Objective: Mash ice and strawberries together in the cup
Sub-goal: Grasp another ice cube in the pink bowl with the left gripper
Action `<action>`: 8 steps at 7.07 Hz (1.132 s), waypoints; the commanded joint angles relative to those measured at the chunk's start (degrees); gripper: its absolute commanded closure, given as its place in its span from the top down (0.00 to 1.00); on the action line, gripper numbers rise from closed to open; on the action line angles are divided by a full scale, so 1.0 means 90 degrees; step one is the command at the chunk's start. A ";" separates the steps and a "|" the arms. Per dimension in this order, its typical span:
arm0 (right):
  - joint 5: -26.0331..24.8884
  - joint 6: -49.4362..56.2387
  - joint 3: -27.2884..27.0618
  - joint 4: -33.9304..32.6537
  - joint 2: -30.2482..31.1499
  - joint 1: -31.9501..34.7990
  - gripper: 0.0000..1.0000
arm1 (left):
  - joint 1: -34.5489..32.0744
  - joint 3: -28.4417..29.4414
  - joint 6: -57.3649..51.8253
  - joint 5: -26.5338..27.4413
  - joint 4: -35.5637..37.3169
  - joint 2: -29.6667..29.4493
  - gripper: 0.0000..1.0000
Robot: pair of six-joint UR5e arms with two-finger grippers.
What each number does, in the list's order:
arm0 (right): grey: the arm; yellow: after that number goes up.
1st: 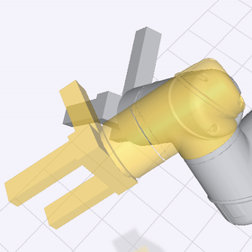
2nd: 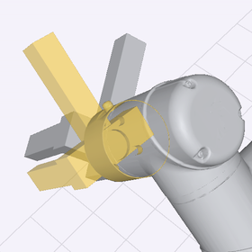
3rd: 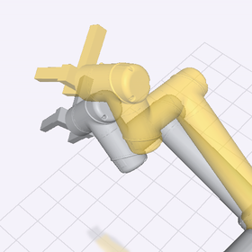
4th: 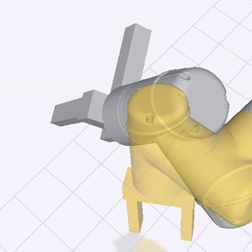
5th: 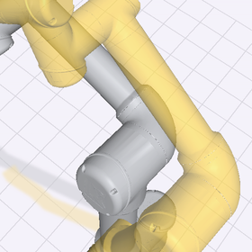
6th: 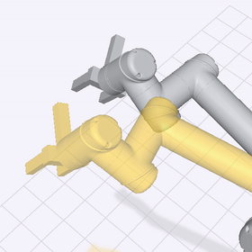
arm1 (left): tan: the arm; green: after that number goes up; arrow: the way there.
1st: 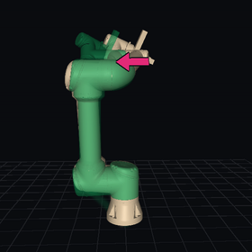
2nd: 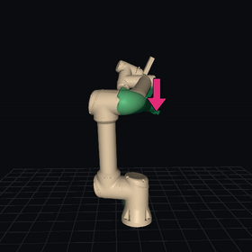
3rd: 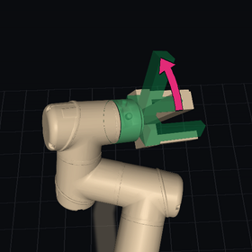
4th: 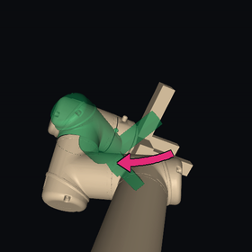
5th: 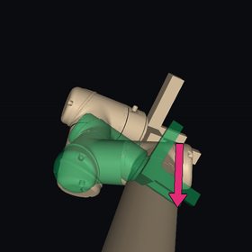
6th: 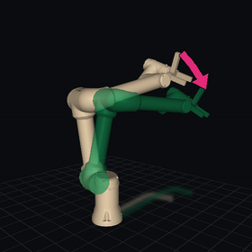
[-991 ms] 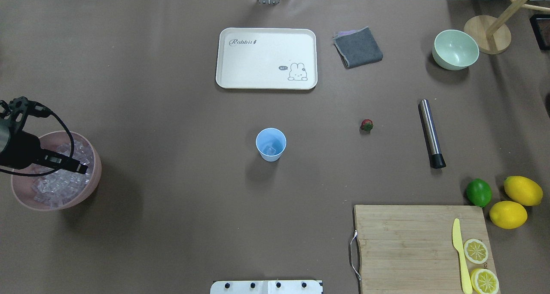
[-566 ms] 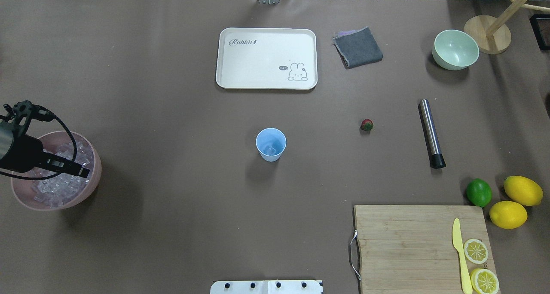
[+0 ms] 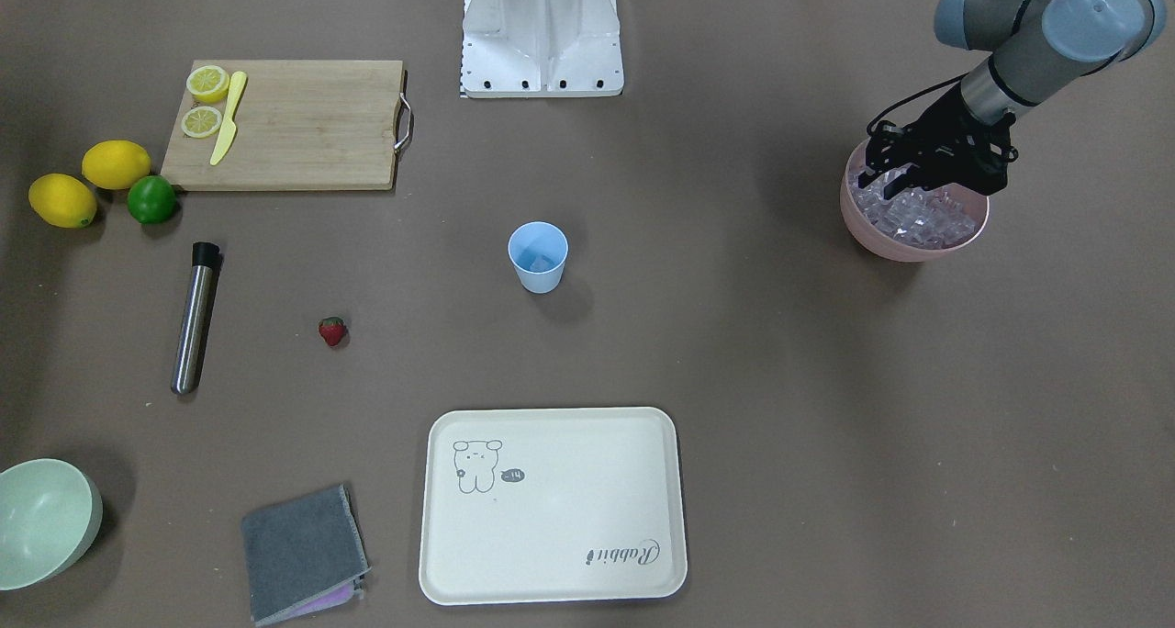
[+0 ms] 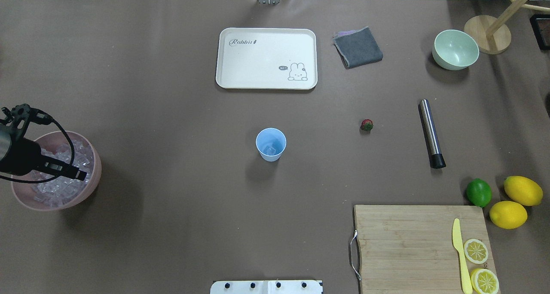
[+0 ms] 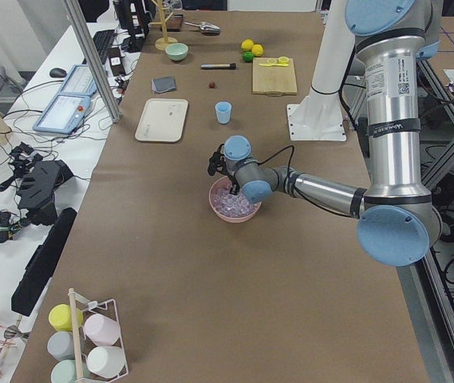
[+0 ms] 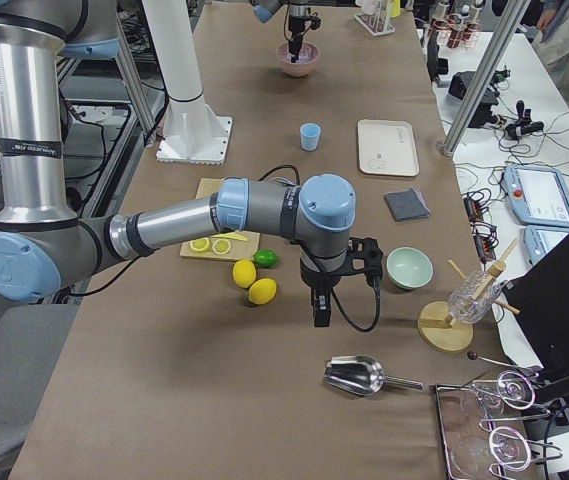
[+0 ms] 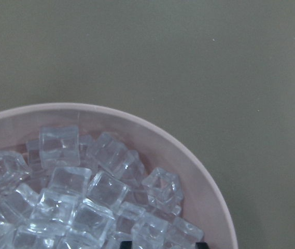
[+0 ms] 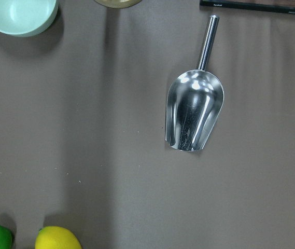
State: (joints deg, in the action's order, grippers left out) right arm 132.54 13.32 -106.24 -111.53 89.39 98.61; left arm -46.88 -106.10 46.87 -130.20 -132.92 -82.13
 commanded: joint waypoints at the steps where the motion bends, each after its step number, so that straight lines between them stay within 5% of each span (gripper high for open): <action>1: 0.0000 0.0004 -0.0002 0.0000 0.0009 0.0000 1.00 | 0.0004 0.0012 -0.0003 0.0003 -0.0007 0.0005 0.36; 3: 0.0000 0.0004 0.0008 0.0000 0.0009 0.0000 1.00 | 0.0004 0.0012 0.0026 0.0003 -0.0007 0.0005 0.25; 8: 0.0010 0.0004 -0.0031 0.0000 0.0058 0.0000 1.00 | -0.0084 0.0002 -0.0003 -0.0365 0.0013 -0.0044 0.24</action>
State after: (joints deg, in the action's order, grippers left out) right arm 132.61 13.35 -106.44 -111.53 89.73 98.61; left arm -47.34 -106.19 47.12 -131.69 -132.90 -82.41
